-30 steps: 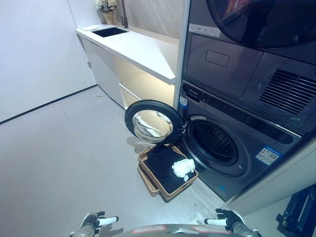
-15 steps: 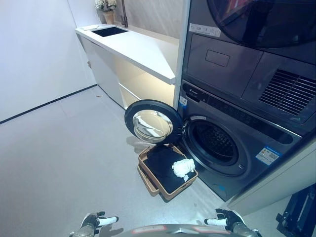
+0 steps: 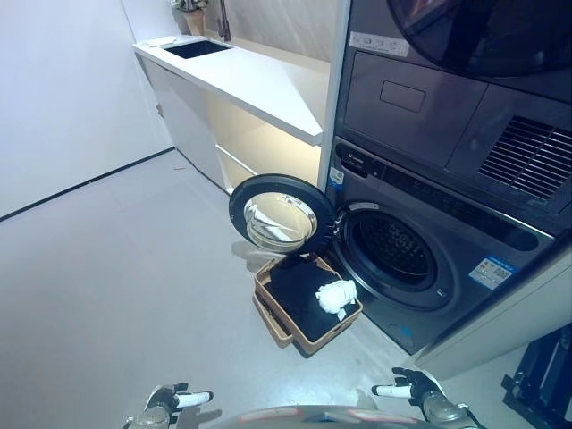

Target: Put the clothes in the basket into the washing machine.

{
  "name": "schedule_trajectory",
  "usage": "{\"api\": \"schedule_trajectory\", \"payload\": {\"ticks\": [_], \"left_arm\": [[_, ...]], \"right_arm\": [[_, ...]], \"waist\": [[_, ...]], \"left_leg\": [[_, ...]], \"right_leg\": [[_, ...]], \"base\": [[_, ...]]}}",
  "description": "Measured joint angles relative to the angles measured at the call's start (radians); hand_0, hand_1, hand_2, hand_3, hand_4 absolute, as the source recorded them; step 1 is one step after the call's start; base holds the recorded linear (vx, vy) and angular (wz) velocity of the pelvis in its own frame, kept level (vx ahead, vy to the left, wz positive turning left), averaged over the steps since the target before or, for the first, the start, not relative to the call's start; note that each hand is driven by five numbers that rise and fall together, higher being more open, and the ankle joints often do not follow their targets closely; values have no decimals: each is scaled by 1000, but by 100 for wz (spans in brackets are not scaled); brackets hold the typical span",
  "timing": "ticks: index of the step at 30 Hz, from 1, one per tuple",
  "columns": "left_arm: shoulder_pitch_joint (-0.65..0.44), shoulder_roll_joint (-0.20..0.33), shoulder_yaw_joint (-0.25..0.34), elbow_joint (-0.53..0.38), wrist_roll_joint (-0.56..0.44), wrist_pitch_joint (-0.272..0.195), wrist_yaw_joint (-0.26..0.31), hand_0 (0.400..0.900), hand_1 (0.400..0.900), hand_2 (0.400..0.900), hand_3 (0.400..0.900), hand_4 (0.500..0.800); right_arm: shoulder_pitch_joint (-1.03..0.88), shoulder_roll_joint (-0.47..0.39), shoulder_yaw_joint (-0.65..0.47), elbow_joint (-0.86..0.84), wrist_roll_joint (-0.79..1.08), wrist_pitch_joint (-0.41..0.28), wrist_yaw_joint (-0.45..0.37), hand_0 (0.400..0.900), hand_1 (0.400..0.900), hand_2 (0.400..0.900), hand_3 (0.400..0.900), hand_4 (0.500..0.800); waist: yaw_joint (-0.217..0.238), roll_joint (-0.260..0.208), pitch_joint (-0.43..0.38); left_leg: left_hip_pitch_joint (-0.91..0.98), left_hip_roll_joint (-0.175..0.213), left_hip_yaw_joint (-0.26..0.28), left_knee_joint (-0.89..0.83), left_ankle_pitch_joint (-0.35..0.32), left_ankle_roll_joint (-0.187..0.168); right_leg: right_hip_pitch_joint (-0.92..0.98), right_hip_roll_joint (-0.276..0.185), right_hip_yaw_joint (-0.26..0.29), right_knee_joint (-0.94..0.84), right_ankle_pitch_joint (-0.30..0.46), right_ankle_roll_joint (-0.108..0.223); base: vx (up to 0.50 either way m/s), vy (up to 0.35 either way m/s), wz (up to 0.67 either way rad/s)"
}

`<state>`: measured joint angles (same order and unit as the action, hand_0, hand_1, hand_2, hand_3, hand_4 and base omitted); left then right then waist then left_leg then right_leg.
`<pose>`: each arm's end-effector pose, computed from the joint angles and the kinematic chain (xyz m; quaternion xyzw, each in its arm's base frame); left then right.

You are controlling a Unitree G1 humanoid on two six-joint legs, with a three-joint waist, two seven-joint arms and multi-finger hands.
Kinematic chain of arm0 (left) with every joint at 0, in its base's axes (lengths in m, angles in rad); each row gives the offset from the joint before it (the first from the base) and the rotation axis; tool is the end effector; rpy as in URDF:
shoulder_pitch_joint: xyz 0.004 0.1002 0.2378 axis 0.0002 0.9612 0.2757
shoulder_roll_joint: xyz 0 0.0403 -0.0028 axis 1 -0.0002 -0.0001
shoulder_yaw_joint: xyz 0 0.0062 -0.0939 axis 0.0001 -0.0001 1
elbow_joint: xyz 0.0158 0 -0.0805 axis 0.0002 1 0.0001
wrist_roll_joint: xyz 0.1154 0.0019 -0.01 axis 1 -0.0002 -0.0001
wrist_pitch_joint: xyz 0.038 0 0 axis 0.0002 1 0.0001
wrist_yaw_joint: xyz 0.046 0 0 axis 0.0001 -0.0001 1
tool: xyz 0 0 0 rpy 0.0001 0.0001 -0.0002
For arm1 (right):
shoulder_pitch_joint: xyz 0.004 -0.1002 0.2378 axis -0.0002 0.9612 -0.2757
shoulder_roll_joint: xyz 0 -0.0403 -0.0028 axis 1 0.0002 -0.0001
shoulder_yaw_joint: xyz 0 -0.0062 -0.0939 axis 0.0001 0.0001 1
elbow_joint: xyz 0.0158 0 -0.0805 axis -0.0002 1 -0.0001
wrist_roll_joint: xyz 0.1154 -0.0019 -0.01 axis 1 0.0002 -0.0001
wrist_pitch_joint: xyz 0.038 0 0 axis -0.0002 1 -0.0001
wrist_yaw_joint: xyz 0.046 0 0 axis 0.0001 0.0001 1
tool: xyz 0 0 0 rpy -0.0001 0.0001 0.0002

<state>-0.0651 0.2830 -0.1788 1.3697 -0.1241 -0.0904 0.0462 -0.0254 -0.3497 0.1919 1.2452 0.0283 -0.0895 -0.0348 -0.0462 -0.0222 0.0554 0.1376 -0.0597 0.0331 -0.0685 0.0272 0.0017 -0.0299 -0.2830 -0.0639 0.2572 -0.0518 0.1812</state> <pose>0.0784 0.2427 -0.1172 0.1369 0.5667 0.0695 0.8095 0.0866 -0.2595 -0.1081 -0.1969 0.5349 -0.0380 0.8208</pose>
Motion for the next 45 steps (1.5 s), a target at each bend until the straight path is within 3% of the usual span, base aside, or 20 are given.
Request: {"api": "schedule_trajectory", "payload": {"ticks": [3, 5, 6, 9, 13, 17, 18, 20, 21, 22, 25, 28, 32, 34, 36, 39, 40, 41, 43, 45], "left_arm": [[-36, 4, 0, 1, 0, 0, -4, 900, 900, 900, 900, 800], [-29, 12, 1, 3, 0, 2, -6, 900, 900, 900, 900, 800], [-30, 20, 2, 6, 0, 3, -4, 900, 900, 900, 900, 800], [-33, 40, 17, 8, 0, 4, -4, 900, 900, 900, 900, 800], [-32, 40, 23, 13, 0, 5, -3, 900, 900, 900, 900, 800], [-17, 48, 41, 19, -3, 4, 5, 900, 900, 900, 900, 800], [-17, 33, 49, 18, -4, 4, 10, 900, 900, 900, 900, 800], [-15, -16, 50, 19, -4, 8, 7, 900, 900, 900, 900, 800], [-14, -39, 50, 17, -5, 12, 8, 900, 900, 900, 900, 800], [-15, -51, 49, 5, -6, 9, 10, 900, 900, 900, 900, 800], [-41, -43, 48, 1, -32, -1, 13, 900, 900, 900, 900, 800], [-48, -29, 47, 13, -36, 1, 17, 900, 900, 900, 900, 800], [-65, -18, 49, 15, -74, 1, 28, 900, 900, 900, 900, 800], [-78, -13, 50, 17, -75, 1, 34, 900, 900, 900, 900, 800], [-96, -5, 48, 19, -92, 2, 34, 900, 900, 900, 900, 800], [-108, 18, 53, 15, -96, 0, 32, 900, 900, 900, 900, 800], [-114, 23, 56, 8, -99, 0, 33, 900, 900, 900, 900, 800], [-114, 22, 59, 2, -105, -1, 32, 900, 900, 900, 900, 800], [-109, 23, 59, 8, -111, 0, 26, 900, 900, 900, 900, 800], [-103, 27, 60, 14, -112, 3, 29, 900, 900, 900, 900, 800]], "right_arm": [[-25, 7, -5, 9, 6, 0, 0, 900, 900, 900, 900, 800], [-22, 4, -38, 8, 30, -7, 1, 900, 900, 900, 900, 800], [-24, 3, -43, 7, 31, -10, 1, 900, 900, 900, 900, 800], [-25, 9, -43, 5, 31, -14, 4, 900, 900, 900, 900, 800], [-17, 17, -45, -3, 32, -9, 10, 900, 900, 900, 900, 800], [32, 45, -55, 5, 32, 9, 14, 900, 900, 900, 900, 800], [43, 46, -62, 7, 32, 9, 13, 900, 900, 900, 900, 800], [47, 16, -49, -8, 34, 9, 11, 900, 900, 900, 900, 800], [65, -8, -36, -35, 36, 2, 11, 900, 900, 900, 900, 800], [58, -22, -28, -33, 43, 0, 10, 900, 900, 900, 900, 800], [14, -29, -20, -39, 51, -1, 1, 900, 900, 900, 900, 800], [14, -33, -23, -34, 51, -4, -2, 900, 900, 900, 900, 800], [-8, -42, -29, 6, 51, -4, -5, 900, 900, 900, 900, 800], [-15, -39, -32, 21, 50, -3, -5, 900, 900, 900, 900, 800], [-4, -38, -50, 28, 49, -5, -4, 900, 900, 900, 900, 800], [2, -41, -57, 54, 48, -3, -6, 900, 900, 900, 900, 800], [5, -41, -57, 59, 48, -2, -8, 900, 900, 900, 900, 800], [0, -47, -56, 68, 47, -1, -10, 900, 900, 900, 900, 800], [-17, -60, -56, 80, 47, -1, -10, 900, 900, 900, 900, 800], [-20, -60, -56, 87, 46, 0, -11, 900, 900, 900, 900, 800]], "waist": [[-10, 17, 58], [-16, 34, 65], [-17, 38, 72], [-26, 26, 74], [-67, -9, 98], [-66, -74, 75], [-76, -73, 73], [-82, -44, 72], [-102, -5, 50], [-107, 19, 36], [-121, 21, 22], [-135, 36, 13], [-134, 55, 1], [-121, 47, 7], [-110, 21, 20], [-73, -20, 41], [-56, -42, 55], [-40, -61, 68], [-12, -62, 78], [7, -58, 91]], "left_leg": [[6, -11, -1, 45, -15, 39], [23, -11, 8, 46, -20, 61], [26, -11, 7, 45, -20, 70], [12, -10, -10, 49, -16, 84], [0, -12, -61, 57, -19, 79], [32, -10, -99, 11, -43, 14], [46, 0, -113, 18, -42, -25], [2, 8, -99, 277, -178, -52], [0, 47, -116, 286, -225, -52], [11, 81, -131, 240, -251, -53], [-5, 114, -141, 185, -229, -73], [4, 164, -165, 148, -209, -106], [-35, 198, -179, 138, -188, -143], [-70, 193, -176, 223, -184, -159], [-150, 180, -188, 414, -174, -177], [-201, 165, -212, 560, -48, -203], [-231, 146, -220, 626, 13, -196], [-281, 127, -227, 677, 2, -195], [-344, 102, -196, 652, -40, -160], [-353, 108, -154, 473, -41, -149]], "right_leg": [[-131, -45, -3, 272, 68, -16], [-175, -53, -8, 328, 156, -15], [-188, -57, -8, 334, 156, -9], [-184, -55, -30, 194, 160, 0], [-130, -56, -28, -173, 208, 70], [-65, -31, -46, -281, 184, 82], [-64, -17, -48, -281, 213, 49], [-47, 13, -35, -247, 211, 42], [-53, 55, -35, -218, 189, -14], [-87, 85, -38, -166, 162, -44], [-160, 109, -27, -77, 109, -66], [-193, 150, -44, -4, 52, -87], [-262, 178, -62, 69, -17, -110], [-252, 189, -63, 68, -25, -126], [-204, 193, -45, 29, -22, -153], [-124, 229, -24, -26, -18, -175], [-101, 227, 0, -50, -9, -216], [-84, 227, 24, -73, 3, -233], [-67, 242, 44, -116, 25, -257], [-29, 274, 51, -158, 38, -271]], "base": [[100, 201, -15], [161, 78, 12], [156, -13, 21], [292, -131, 49], [263, -119, 31], [280, -132, 19], [267, -186, 43], [321, -298, 52], [212, -274, 30], [230, -267, 34], [222, -207, 22], [192, -222, 5], [246, -291, -4], [226, -310, 10], [193, -276, 12], [184, -173, -16], [131, -79, -29], [236, -89, -46], [307, -50, -47], [309, 35, -41]]}}
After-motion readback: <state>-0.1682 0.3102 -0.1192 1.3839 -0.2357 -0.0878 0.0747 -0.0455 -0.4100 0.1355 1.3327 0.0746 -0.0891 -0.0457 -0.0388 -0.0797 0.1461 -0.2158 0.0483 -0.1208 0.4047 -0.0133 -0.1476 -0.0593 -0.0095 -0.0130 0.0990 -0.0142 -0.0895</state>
